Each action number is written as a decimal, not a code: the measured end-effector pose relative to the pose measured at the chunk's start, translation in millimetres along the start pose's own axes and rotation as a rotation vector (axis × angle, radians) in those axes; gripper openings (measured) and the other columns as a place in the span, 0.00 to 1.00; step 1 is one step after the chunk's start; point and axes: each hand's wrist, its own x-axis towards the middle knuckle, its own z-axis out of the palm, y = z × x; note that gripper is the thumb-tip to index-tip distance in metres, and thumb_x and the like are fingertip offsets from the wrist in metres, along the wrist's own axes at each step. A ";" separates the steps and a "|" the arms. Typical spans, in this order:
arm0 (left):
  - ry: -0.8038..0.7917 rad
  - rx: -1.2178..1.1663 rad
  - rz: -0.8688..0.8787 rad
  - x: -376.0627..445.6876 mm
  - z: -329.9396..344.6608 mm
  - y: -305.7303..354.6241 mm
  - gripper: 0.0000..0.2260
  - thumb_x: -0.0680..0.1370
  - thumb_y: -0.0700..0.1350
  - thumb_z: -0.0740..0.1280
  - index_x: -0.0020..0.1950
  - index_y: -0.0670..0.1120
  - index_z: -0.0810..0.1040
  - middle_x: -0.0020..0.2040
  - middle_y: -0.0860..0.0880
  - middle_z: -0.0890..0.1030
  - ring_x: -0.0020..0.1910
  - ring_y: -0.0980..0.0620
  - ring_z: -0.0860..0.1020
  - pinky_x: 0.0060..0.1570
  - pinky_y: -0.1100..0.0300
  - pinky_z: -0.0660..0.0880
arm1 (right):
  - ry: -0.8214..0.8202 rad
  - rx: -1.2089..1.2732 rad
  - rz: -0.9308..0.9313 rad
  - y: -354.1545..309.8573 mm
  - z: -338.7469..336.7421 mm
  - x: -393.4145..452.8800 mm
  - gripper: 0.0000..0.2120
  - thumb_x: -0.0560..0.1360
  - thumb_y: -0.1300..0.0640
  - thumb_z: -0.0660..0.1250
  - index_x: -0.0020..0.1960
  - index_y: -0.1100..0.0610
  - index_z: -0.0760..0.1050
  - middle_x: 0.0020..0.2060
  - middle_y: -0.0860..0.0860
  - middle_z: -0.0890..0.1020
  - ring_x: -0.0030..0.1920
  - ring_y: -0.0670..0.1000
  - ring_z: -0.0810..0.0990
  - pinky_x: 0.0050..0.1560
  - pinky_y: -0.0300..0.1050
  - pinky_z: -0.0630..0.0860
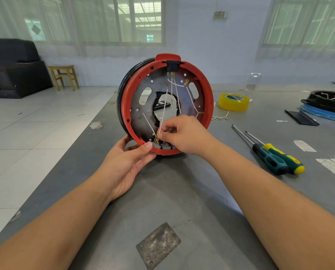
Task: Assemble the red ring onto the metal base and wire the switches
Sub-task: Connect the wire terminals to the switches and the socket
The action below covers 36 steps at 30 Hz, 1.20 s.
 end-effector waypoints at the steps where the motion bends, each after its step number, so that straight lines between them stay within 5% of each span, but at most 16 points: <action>1: 0.002 0.001 0.004 0.1 0.0 -0.4 0.26 0.68 0.33 0.75 0.65 0.42 0.77 0.61 0.34 0.84 0.58 0.39 0.86 0.53 0.49 0.85 | -0.003 0.000 0.000 0.4 0.4 -0.2 0.06 0.78 0.55 0.71 0.45 0.54 0.85 0.34 0.46 0.83 0.36 0.42 0.77 0.37 0.29 0.70; 10: 0.027 -0.008 0.018 1.0 -1.0 -0.7 0.32 0.68 0.33 0.76 0.71 0.42 0.73 0.61 0.34 0.84 0.57 0.39 0.86 0.53 0.48 0.85 | -0.022 0.015 -0.001 0.0 2.1 -1.1 0.09 0.78 0.54 0.71 0.40 0.46 0.80 0.29 0.39 0.78 0.34 0.35 0.76 0.36 0.27 0.67; 15: 0.031 -0.024 0.028 0.6 -1.7 -1.3 0.35 0.68 0.33 0.77 0.73 0.41 0.70 0.61 0.33 0.83 0.57 0.38 0.86 0.52 0.47 0.85 | -0.022 0.011 0.010 0.2 6.0 -1.1 0.06 0.78 0.53 0.72 0.46 0.53 0.85 0.34 0.45 0.82 0.33 0.39 0.76 0.36 0.29 0.68; 22: 0.024 0.003 0.044 1.5 -0.8 -1.8 0.34 0.68 0.35 0.77 0.73 0.42 0.72 0.62 0.33 0.83 0.57 0.39 0.86 0.54 0.47 0.85 | 0.009 0.021 0.009 -3.4 5.0 -4.5 0.05 0.79 0.54 0.71 0.47 0.52 0.85 0.33 0.40 0.81 0.36 0.37 0.78 0.37 0.28 0.69; 32: 0.011 0.020 0.047 3.9 -3.7 -2.6 0.21 0.78 0.36 0.73 0.69 0.45 0.74 0.61 0.35 0.85 0.57 0.38 0.86 0.55 0.45 0.84 | 0.383 -0.045 -0.279 13.4 6.2 -38.0 0.08 0.79 0.65 0.68 0.57 0.59 0.82 0.49 0.48 0.81 0.49 0.42 0.78 0.53 0.33 0.74; 36: 0.028 -0.014 0.073 5.7 -5.6 -2.4 0.18 0.78 0.37 0.73 0.65 0.48 0.75 0.62 0.36 0.84 0.57 0.38 0.86 0.56 0.44 0.83 | 0.532 0.184 0.062 28.5 16.8 -49.9 0.10 0.79 0.57 0.70 0.51 0.47 0.69 0.47 0.50 0.76 0.43 0.43 0.75 0.43 0.30 0.70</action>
